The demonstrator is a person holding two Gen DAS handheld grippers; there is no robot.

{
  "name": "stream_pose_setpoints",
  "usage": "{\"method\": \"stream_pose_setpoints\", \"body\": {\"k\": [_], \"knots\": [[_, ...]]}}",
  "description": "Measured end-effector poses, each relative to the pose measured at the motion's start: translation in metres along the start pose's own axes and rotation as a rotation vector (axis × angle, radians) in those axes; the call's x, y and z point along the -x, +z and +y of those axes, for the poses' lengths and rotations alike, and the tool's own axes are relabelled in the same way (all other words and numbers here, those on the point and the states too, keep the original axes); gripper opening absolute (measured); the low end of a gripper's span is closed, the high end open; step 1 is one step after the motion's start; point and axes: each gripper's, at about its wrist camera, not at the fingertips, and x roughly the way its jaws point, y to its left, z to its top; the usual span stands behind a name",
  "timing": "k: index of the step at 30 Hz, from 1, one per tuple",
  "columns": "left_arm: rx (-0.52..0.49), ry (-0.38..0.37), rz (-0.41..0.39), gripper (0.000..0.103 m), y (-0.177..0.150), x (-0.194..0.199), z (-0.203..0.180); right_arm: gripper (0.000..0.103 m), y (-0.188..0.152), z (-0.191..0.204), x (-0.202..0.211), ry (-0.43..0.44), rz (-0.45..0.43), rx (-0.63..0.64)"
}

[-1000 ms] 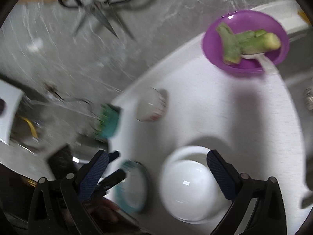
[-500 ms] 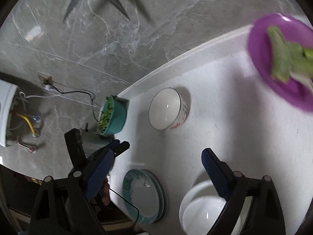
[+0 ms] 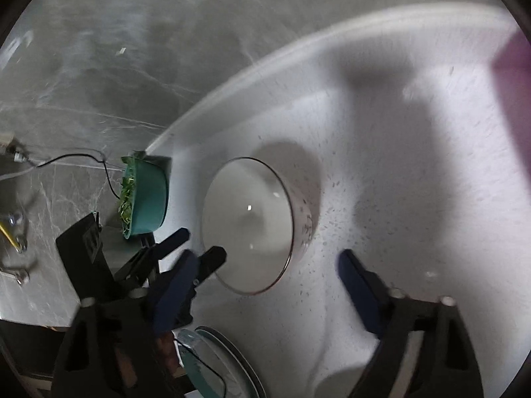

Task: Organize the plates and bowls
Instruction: 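Move both grippers to the red-flowered bowl and grasp its rim, then lift the red-flowered bowl and carry it toward the white bowl stack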

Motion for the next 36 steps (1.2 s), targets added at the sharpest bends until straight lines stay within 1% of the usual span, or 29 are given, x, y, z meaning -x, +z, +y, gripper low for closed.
{"method": "stream_pose_setpoints", "body": {"k": [1, 2, 3, 4, 5, 6, 8, 10, 12, 14, 15, 16, 17, 19, 21, 25, 29, 36], "knots": [[0.005, -0.004, 0.002, 0.080, 0.001, -0.003, 0.001, 0.072, 0.001, -0.001, -0.003, -0.012, 0.002, 0.003], [0.009, -0.011, 0.005, 0.078, 0.004, -0.007, 0.003, 0.071, 0.002, -0.001, -0.006, -0.020, 0.006, 0.008], [0.013, -0.015, 0.004, 0.072, 0.007, -0.011, 0.005, 0.068, 0.004, -0.001, -0.010, -0.022, 0.014, 0.014], [0.014, -0.018, 0.003, 0.065, 0.007, -0.012, 0.005, 0.065, 0.005, -0.001, -0.012, -0.023, 0.019, 0.015], [0.014, -0.026, 0.002, 0.059, 0.009, -0.015, 0.007, 0.063, 0.007, -0.002, -0.014, -0.022, 0.022, 0.009], [0.015, -0.032, 0.003, 0.047, 0.010, -0.017, 0.008, 0.060, 0.009, -0.003, -0.016, -0.017, 0.023, 0.000], [0.023, -0.059, 0.014, 0.036, 0.013, -0.023, 0.009, 0.057, 0.013, -0.008, -0.019, -0.005, 0.023, -0.028], [0.021, -0.072, 0.021, 0.030, 0.016, -0.028, 0.006, 0.056, 0.016, -0.011, -0.022, 0.008, 0.021, -0.049], [0.011, -0.080, 0.027, 0.029, 0.017, -0.033, 0.002, 0.057, 0.017, -0.012, -0.025, -0.020, 0.027, -0.045], [0.011, -0.093, 0.038, 0.021, 0.019, -0.038, -0.001, 0.052, 0.017, -0.011, -0.026, -0.038, 0.032, -0.029], [0.012, -0.100, 0.043, 0.019, 0.018, -0.040, -0.001, 0.040, 0.017, -0.010, -0.025, -0.072, 0.030, -0.012], [0.016, -0.107, 0.046, 0.018, 0.018, -0.040, -0.002, 0.025, 0.017, -0.010, -0.025, -0.084, 0.032, -0.002], [0.014, -0.110, 0.049, 0.018, 0.018, -0.042, -0.003, 0.021, 0.018, -0.010, -0.024, -0.056, 0.039, -0.005], [0.019, -0.116, 0.053, 0.014, 0.018, -0.045, -0.005, 0.020, 0.018, -0.007, -0.024, -0.075, 0.045, -0.001], [0.023, -0.117, 0.053, 0.012, 0.019, -0.046, -0.007, 0.020, 0.019, -0.006, -0.023, -0.087, 0.046, -0.010], [0.032, -0.130, 0.060, 0.012, 0.020, -0.046, -0.007, 0.020, 0.020, -0.006, -0.027, -0.076, 0.040, -0.031], [0.031, -0.114, 0.065, 0.012, 0.018, -0.045, -0.011, 0.020, 0.018, -0.005, -0.026, -0.082, 0.034, -0.036], [0.032, -0.124, 0.066, 0.011, 0.015, -0.032, -0.018, 0.020, 0.016, -0.005, -0.012, -0.083, 0.025, -0.055]]}}
